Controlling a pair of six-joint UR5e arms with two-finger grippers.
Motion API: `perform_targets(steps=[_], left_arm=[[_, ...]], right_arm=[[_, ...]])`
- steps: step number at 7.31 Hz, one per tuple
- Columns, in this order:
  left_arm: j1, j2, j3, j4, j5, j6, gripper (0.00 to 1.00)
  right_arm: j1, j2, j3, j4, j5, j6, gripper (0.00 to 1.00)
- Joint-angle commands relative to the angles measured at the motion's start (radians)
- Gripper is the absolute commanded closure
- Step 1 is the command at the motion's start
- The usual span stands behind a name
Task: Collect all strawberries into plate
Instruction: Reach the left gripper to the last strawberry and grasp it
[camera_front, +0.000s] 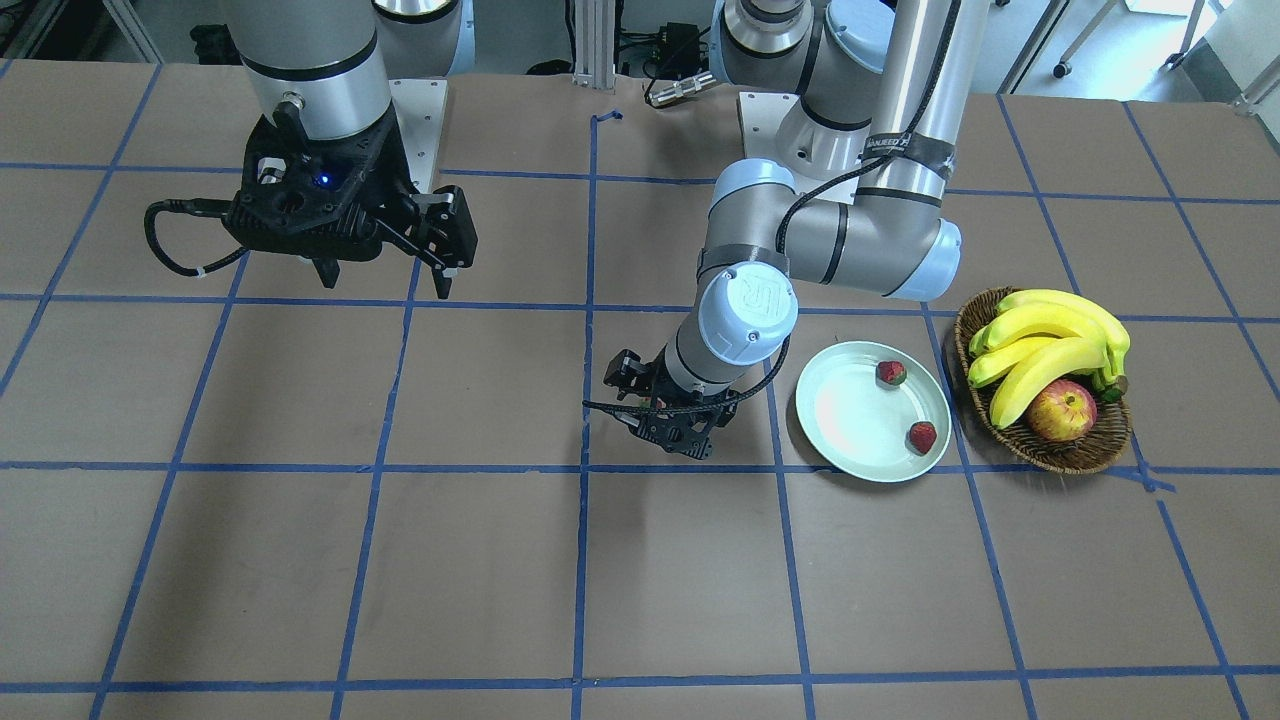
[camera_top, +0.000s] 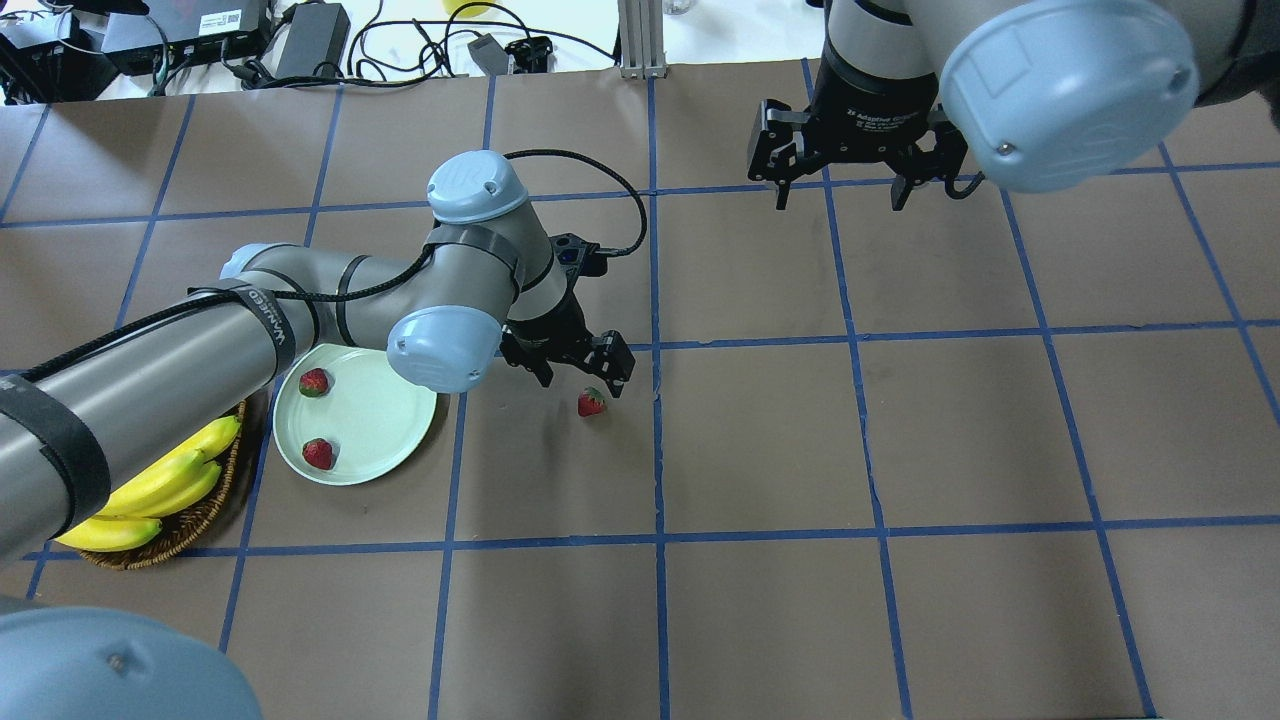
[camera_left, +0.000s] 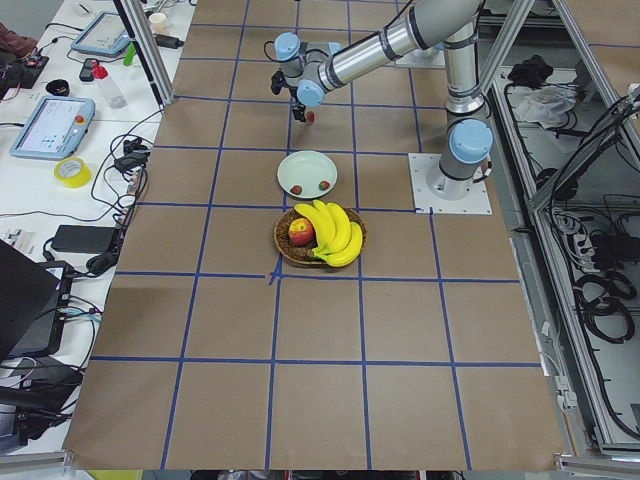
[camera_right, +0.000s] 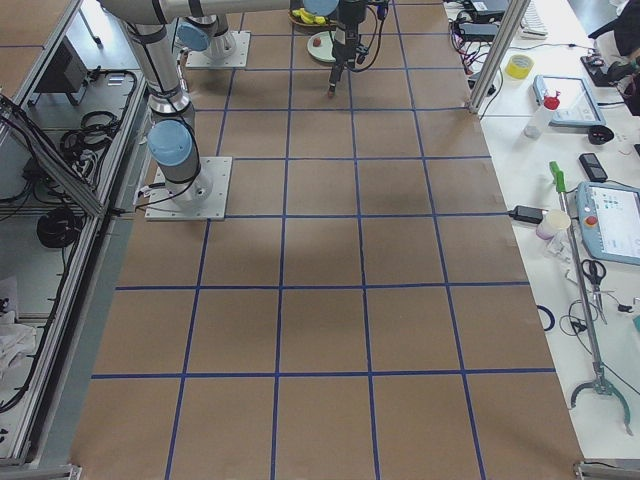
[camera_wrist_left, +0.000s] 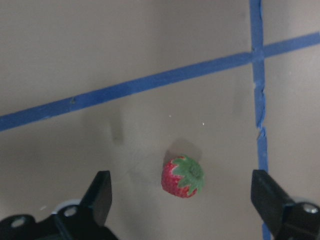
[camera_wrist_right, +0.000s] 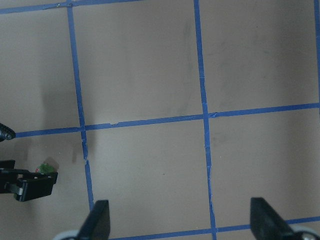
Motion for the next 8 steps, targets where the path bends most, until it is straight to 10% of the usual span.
perform_targets(steps=[1,2,5,8], left_arm=[[-0.013,-0.004,-0.010,0.001,0.001,0.010,0.20],[-0.014,-0.006,-0.009,0.001,0.002,0.013,0.38],[-0.014,-0.038,-0.009,0.042,0.002,0.012,0.41],[-0.014,-0.044,-0.004,0.073,-0.004,0.003,1.00]], right_arm=[[-0.002,0.000,0.002,-0.002,0.000,0.005,0.00],[-0.002,0.000,0.000,-0.002,0.002,0.005,0.00],[0.003,0.000,0.002,-0.002,0.002,0.005,0.00],[0.003,0.000,0.002,-0.002,0.002,0.005,0.00]])
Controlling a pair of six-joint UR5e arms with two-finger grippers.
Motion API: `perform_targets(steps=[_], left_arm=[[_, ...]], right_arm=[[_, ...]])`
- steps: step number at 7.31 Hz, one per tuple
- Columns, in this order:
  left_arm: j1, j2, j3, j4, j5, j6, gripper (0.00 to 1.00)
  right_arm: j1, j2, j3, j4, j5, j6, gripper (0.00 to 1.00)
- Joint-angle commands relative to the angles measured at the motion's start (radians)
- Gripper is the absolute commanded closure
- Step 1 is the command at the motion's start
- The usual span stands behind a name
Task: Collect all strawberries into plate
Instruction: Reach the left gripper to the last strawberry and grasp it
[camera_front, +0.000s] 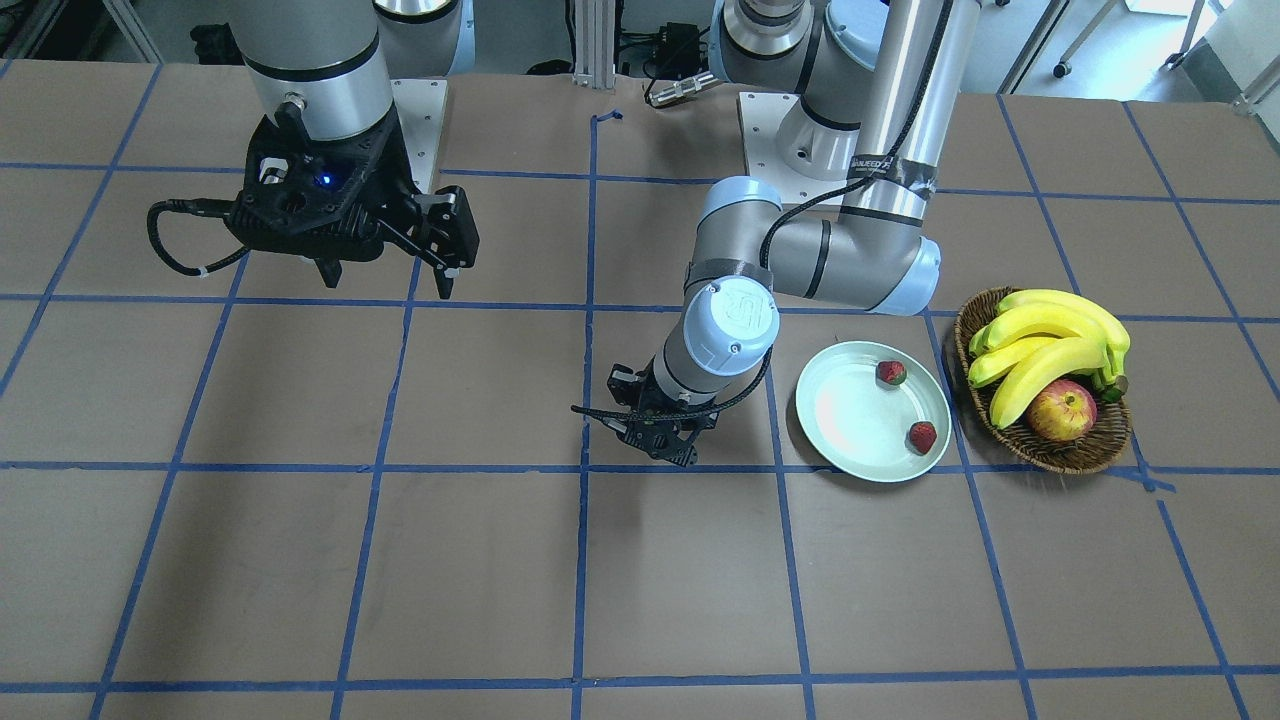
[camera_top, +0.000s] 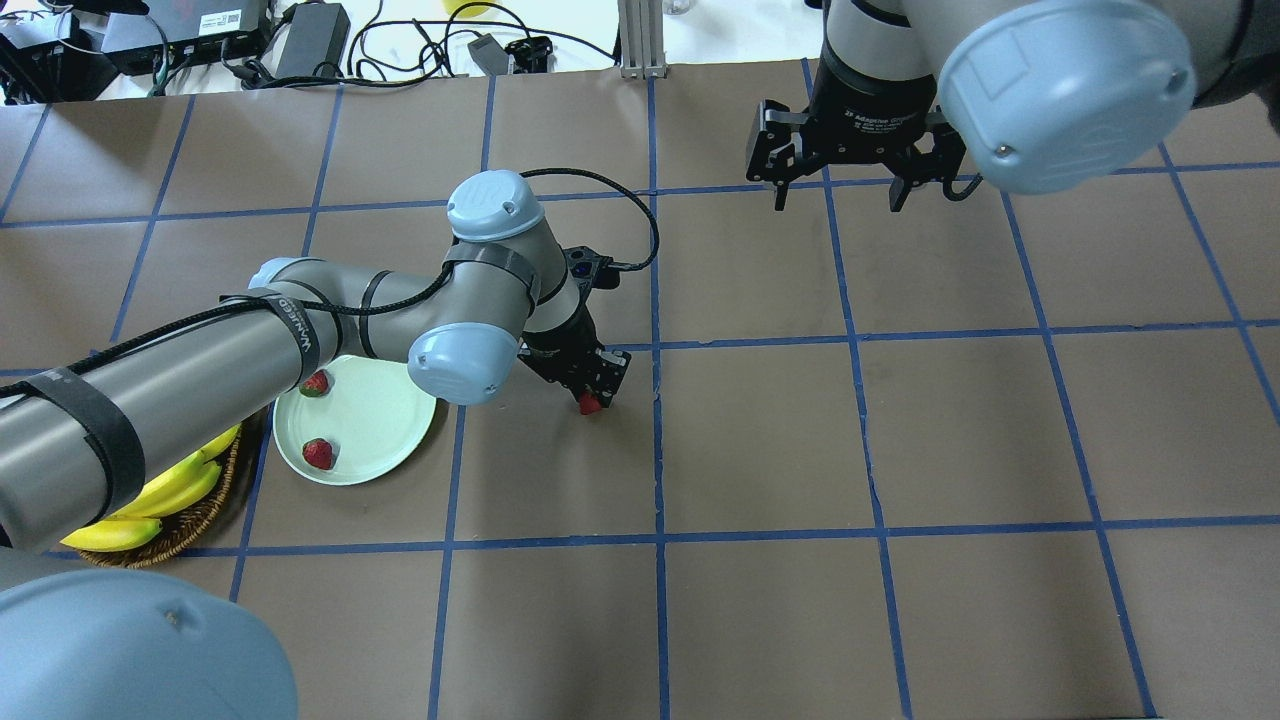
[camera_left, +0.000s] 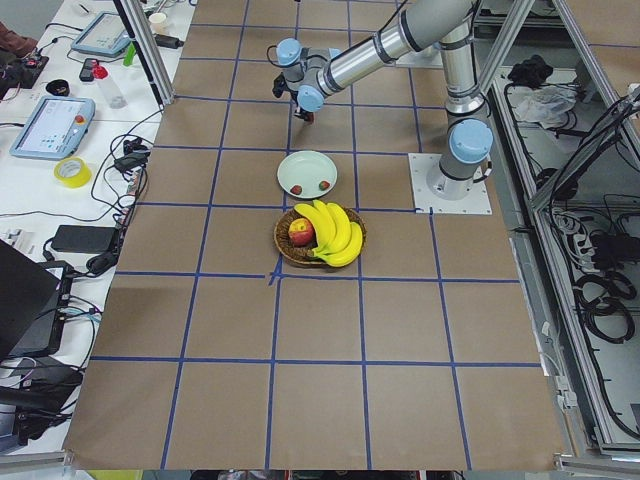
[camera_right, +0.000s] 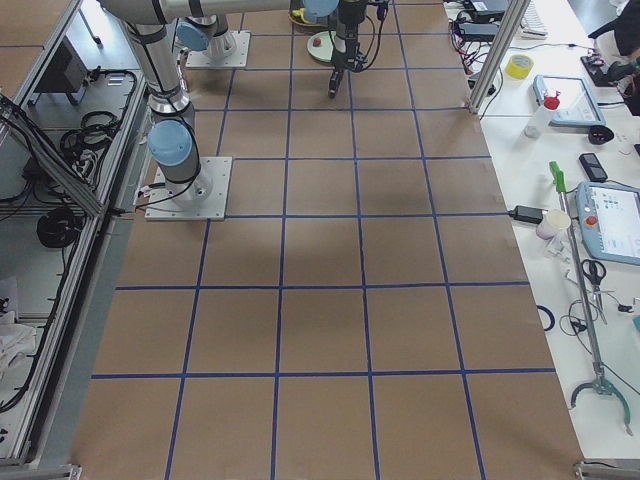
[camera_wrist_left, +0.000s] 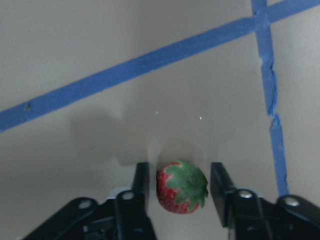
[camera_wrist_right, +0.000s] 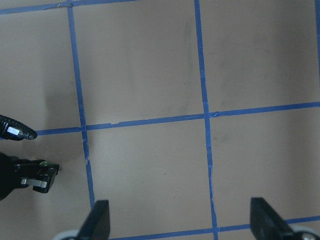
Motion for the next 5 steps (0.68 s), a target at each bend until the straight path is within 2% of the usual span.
perform_targets(steps=[1,3,5], left_arm=[[0.000,0.012,0.006,0.006,-0.002,-0.009,1.00],[0.020,0.040,0.064,-0.031,0.007,-0.008,1.00],[0.156,0.064,0.164,-0.216,0.085,0.027,1.00]], right_arm=[[0.000,0.000,0.000,0.000,0.000,0.000,0.00],[0.000,0.000,0.000,0.000,0.012,0.000,0.00],[0.000,0.000,0.000,0.000,0.014,0.000,0.00]])
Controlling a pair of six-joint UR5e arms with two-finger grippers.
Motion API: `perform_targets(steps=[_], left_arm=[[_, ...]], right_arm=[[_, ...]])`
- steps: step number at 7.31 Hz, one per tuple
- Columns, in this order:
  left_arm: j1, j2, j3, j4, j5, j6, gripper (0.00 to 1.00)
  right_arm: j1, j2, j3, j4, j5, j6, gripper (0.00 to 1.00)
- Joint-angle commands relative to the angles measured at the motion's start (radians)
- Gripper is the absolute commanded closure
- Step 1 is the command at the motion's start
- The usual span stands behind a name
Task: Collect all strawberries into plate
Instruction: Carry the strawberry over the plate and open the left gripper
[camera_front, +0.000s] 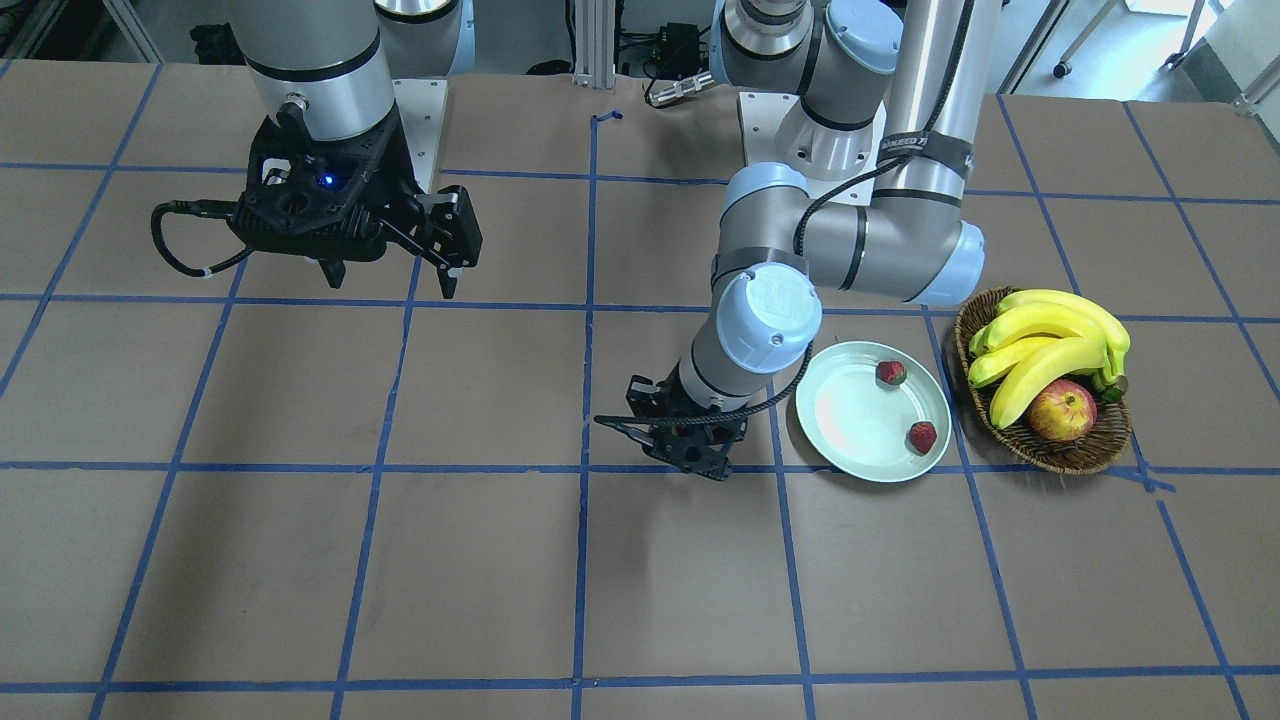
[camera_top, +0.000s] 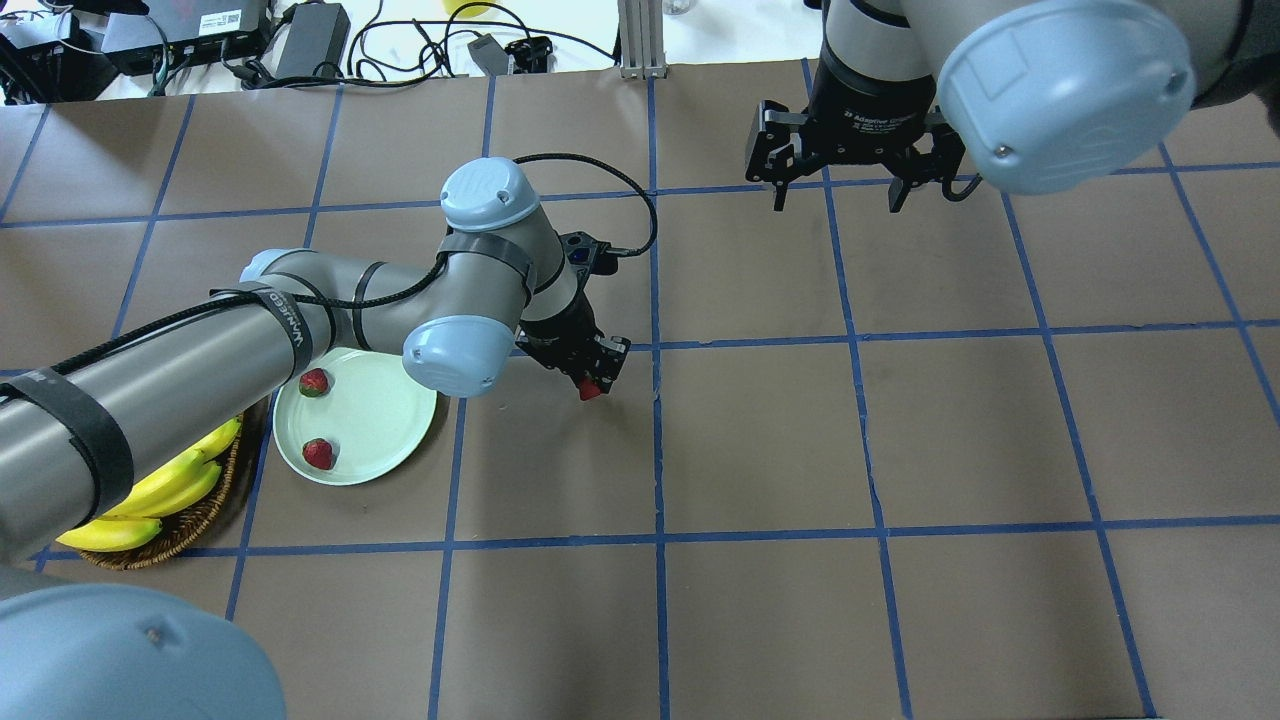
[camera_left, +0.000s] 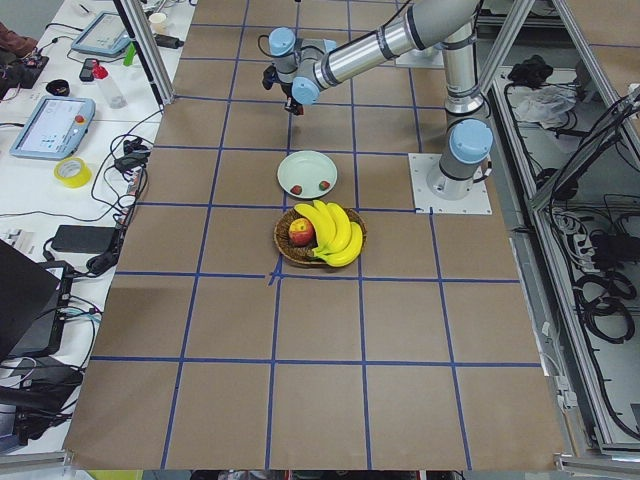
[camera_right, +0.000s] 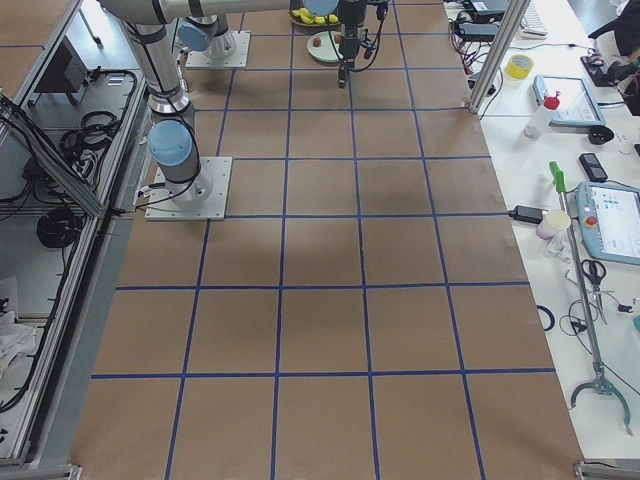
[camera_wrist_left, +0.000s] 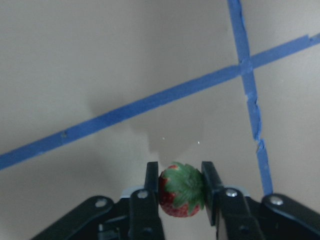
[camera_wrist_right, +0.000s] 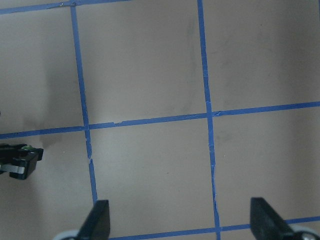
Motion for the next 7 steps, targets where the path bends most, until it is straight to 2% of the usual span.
perform_targets(steps=[1,3,5,6,7], left_arm=[[0.157,0.032,0.090,-0.178,0.067,0.089,1.00],[0.274,0.045,0.070,-0.208,0.205,0.221,1.00],[0.317,0.045,0.026,-0.231,0.210,0.233,0.96],[0.318,0.045,0.011,-0.225,0.208,0.233,0.01],[0.318,0.055,0.012,-0.233,0.210,0.221,0.00]], right_arm=[[-0.003,0.000,0.000,0.000,0.003,0.000,0.00],[-0.003,0.000,0.000,0.000,0.003,0.000,0.00],[-0.003,0.000,0.000,0.000,0.001,0.000,0.00],[-0.003,0.000,0.000,0.000,0.001,0.000,0.00],[-0.003,0.000,0.000,0.000,0.001,0.000,0.00]])
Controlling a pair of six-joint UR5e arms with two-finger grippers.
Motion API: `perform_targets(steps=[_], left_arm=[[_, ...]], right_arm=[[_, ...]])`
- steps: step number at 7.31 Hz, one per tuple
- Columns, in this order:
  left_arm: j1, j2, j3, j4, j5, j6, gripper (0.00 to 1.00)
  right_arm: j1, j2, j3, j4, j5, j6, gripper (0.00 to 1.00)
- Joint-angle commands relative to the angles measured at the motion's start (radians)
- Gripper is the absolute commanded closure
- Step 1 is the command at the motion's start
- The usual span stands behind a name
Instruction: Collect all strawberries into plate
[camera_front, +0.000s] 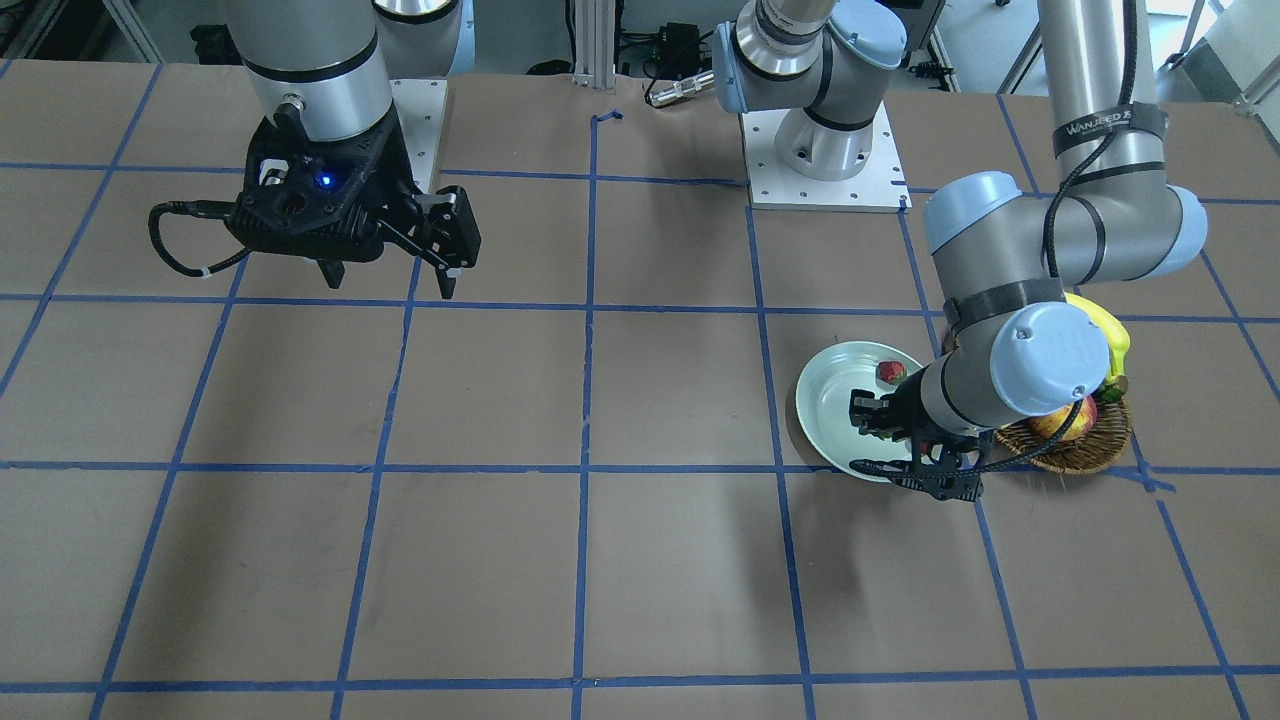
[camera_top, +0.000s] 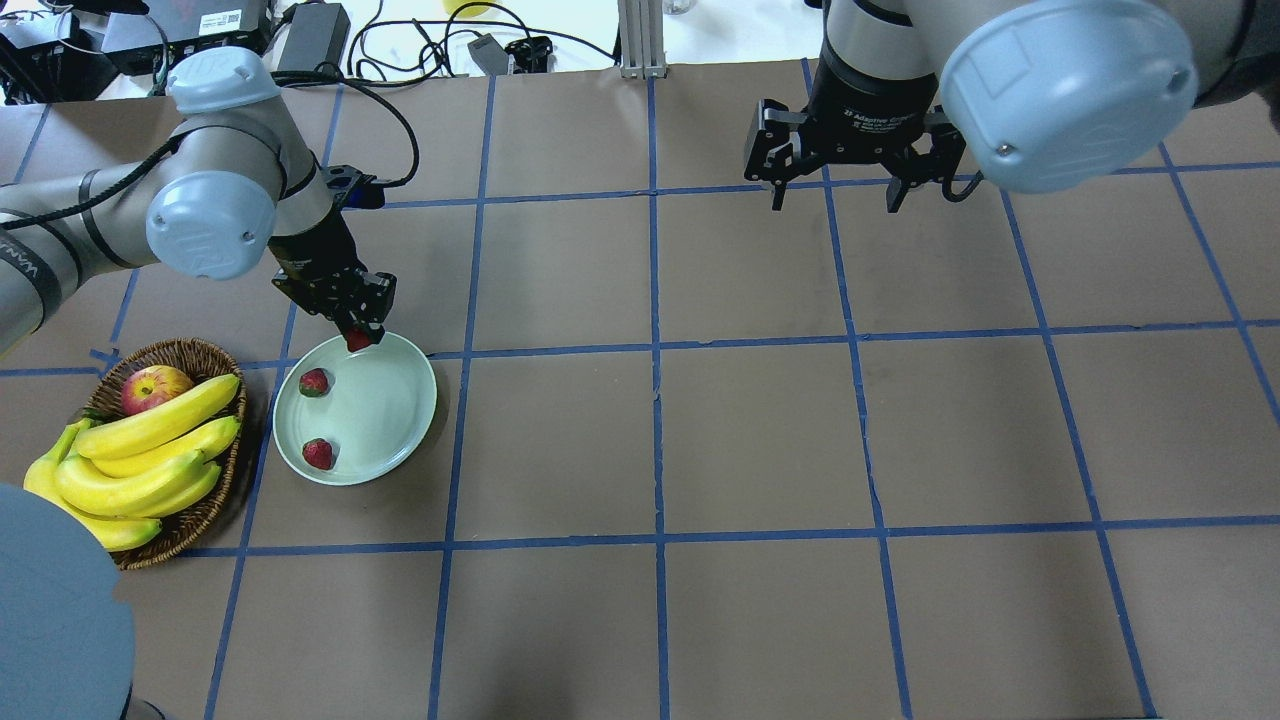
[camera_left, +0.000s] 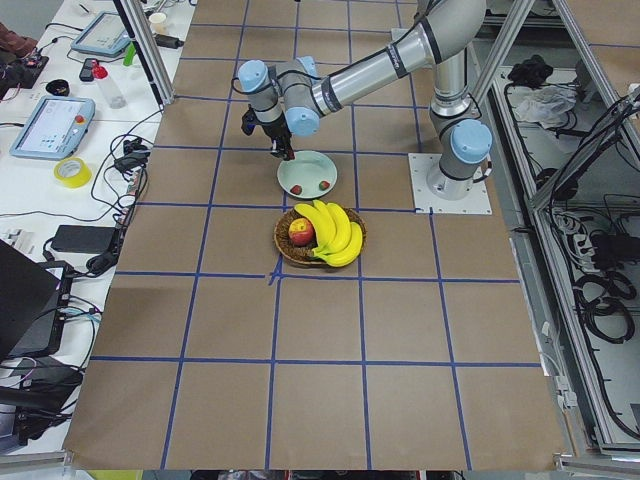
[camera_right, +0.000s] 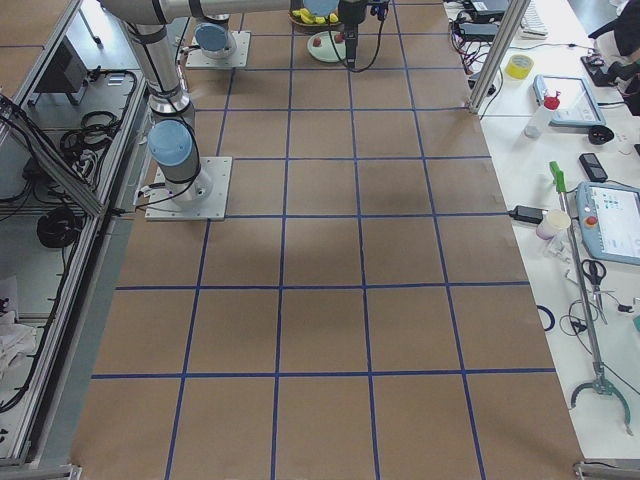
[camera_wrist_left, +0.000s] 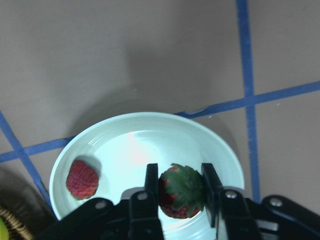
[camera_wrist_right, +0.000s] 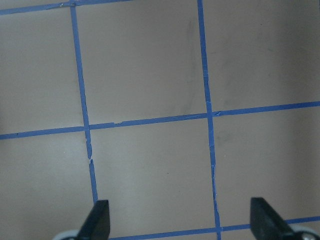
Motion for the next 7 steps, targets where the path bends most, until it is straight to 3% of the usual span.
perform_targets(steps=[1,3,5,7], left_arm=[[0.002,0.034,0.004,-0.005,0.002,-0.017,0.00],[-0.013,0.102,0.059,-0.003,0.001,-0.176,0.00],[-0.028,0.218,0.088,-0.010,0.001,-0.190,0.00],[-0.064,0.355,0.091,-0.118,-0.018,-0.211,0.00]], right_arm=[[0.000,0.000,0.000,0.000,0.000,0.000,0.00],[0.000,0.000,0.000,0.000,0.000,0.000,0.00],[0.000,0.000,0.000,0.000,0.000,0.000,0.00],[0.000,0.000,0.000,0.000,0.000,0.000,0.00]])
